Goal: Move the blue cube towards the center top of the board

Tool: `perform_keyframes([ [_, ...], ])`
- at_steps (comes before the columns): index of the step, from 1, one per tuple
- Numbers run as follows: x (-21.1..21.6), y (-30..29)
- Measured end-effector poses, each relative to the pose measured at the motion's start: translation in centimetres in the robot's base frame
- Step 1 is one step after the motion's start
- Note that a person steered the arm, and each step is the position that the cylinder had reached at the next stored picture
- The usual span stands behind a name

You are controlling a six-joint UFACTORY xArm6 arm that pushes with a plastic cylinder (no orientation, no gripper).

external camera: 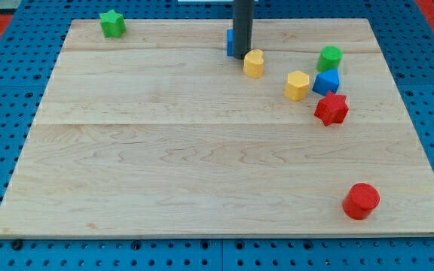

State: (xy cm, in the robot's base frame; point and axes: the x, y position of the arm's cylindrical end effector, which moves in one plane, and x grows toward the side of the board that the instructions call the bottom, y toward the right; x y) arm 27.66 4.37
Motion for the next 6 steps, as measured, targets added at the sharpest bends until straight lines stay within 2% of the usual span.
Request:
perform_keyframes([
  [1,-4.0,-3.0],
  [2,-3.5,1.2],
  [3,-5.6,5.1],
  [4,-6.6,-0.5],
  [6,-6.3,-2.9],
])
